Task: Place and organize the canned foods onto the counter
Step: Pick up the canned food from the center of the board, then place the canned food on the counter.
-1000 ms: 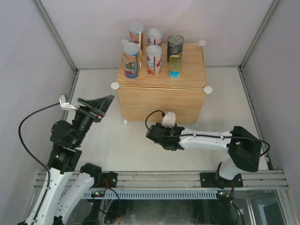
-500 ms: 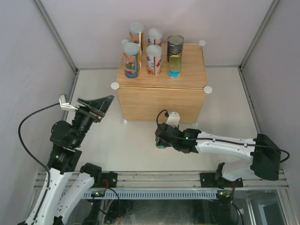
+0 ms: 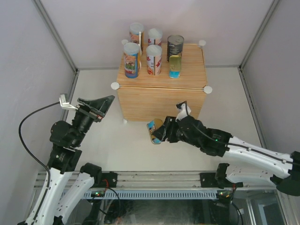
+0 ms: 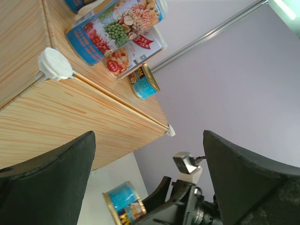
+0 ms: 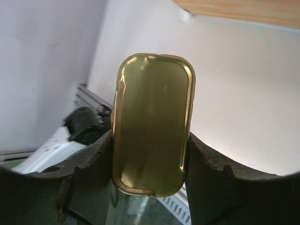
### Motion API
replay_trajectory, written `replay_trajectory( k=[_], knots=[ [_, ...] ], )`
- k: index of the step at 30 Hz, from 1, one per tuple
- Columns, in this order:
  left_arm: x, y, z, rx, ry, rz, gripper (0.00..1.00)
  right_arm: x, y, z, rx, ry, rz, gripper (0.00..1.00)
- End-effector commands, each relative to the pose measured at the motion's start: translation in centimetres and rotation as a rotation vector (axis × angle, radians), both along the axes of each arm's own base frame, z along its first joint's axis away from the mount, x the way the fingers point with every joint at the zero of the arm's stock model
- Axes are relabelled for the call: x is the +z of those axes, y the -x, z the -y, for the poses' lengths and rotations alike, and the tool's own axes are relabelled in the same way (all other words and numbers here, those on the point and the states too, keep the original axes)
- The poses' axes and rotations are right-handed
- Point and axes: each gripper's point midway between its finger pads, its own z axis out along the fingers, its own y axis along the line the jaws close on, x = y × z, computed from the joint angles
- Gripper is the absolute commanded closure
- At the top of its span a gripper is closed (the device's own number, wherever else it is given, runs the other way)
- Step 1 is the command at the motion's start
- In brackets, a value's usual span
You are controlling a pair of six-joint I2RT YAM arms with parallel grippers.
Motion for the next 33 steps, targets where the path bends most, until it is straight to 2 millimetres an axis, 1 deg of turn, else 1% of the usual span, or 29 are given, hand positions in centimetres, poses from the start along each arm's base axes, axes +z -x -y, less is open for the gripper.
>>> replay_trajectory(
  k=[1, 10, 14, 17, 22, 29, 33],
  knots=[
    [3.6, 0.9, 0.5, -0.048, 0.037, 0.11, 0.0, 8.8, 0.6, -0.8, 0.081, -0.303, 0.097, 1.0],
    [6.1, 1.4, 2.5, -0.179, 0.073, 0.18, 0.0, 19.0, 2.1, 0.4, 0.181, -0.584, 0.197, 1.0],
    [7.0, 1.6, 3.2, -0.231, 0.106, 0.199, 0.0, 22.3, 2.6, 1.0, 0.218, -0.693, 0.215, 1.0],
    [7.7, 1.9, 3.8, -0.279, 0.124, 0.217, 0.0, 24.1, 2.7, 1.3, 0.242, -0.765, 0.217, 1.0],
    [8.3, 2.3, 5.3, -0.371, 0.122, 0.229, 0.0, 26.0, 2.8, 1.4, 0.271, -0.846, 0.226, 1.0],
    [9.4, 3.7, 7.3, -0.497, 0.113, 0.262, 0.0, 27.2, 2.4, 1.2, 0.29, -0.901, 0.231, 1.0],
    [9.4, 4.2, 8.3, -0.547, 0.107, 0.261, 0.0, 27.5, 2.1, 0.8, 0.301, -0.919, 0.225, 1.0]
  ],
)
